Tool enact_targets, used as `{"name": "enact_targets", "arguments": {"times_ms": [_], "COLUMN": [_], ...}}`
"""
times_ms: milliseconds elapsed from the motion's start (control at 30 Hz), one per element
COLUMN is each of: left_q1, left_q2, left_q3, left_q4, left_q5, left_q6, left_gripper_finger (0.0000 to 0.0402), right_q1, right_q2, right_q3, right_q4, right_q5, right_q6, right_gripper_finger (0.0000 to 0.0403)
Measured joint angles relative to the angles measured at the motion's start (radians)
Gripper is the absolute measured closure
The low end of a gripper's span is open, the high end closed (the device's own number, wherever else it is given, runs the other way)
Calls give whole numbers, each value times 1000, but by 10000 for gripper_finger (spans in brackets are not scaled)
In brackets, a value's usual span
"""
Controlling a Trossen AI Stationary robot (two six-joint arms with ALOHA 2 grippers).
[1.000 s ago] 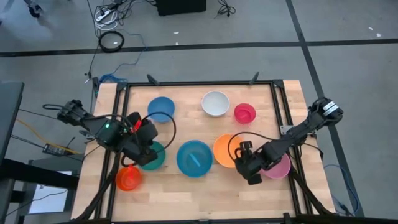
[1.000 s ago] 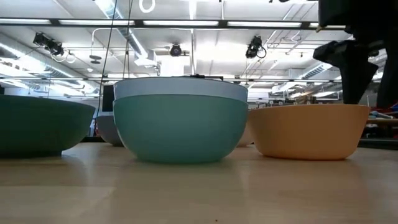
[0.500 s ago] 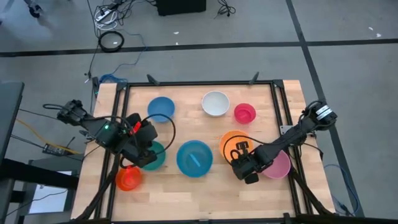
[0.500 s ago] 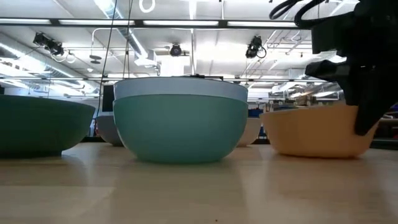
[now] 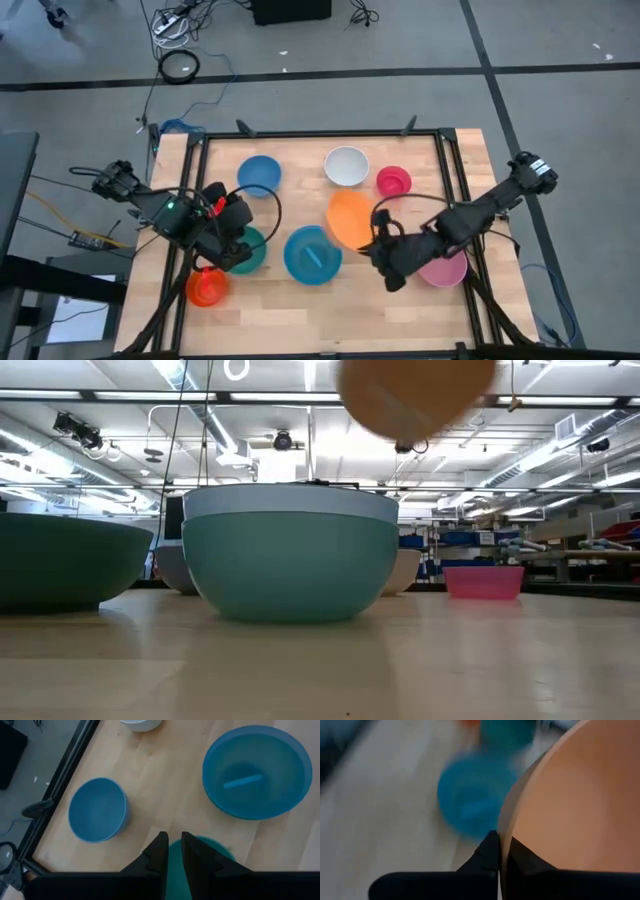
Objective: Nest bowls inside each other
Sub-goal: Stack the light orange bowl on top of the blue bowl, then stack the pink bowl on top of the light orange bowl
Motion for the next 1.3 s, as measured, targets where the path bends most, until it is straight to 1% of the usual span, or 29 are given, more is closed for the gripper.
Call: {"name": "enact_targets", "arguments": {"times_ms": [67,167,333,533,800,900,1033,1300], "left_q1": [0,0,0,0,0,0,0,0], "left_q2": [0,0,0,0,0,0,0,0], "left_q3": [0,0,0,0,0,0,0,0], "left_q4": [0,0,-3,-3,-1,0,0,-1], "left_q5": [0,0,0,-8,-11,-12,-12,-12], "left_q6": [0,1,3,3,3,3,3,5], "left_gripper_finger": [340,340,340,340,340,340,340,340], "right_q1": [-28,-69,-103,-123,-165,-181,-192,-192], "right_q2": [11,43,125,229,315,335,340,296], "right_q3": [27,37,37,35,35,35,35,35], "right_q4": [106,216,236,237,266,271,269,273], "right_q5": [-45,-154,-276,-344,-397,-423,-457,-457], "right_q6": [-78,-133,-130,-130,-130,-109,-77,-21], "right_gripper_finger": [402,402,403,403,398,386,359,290]}}
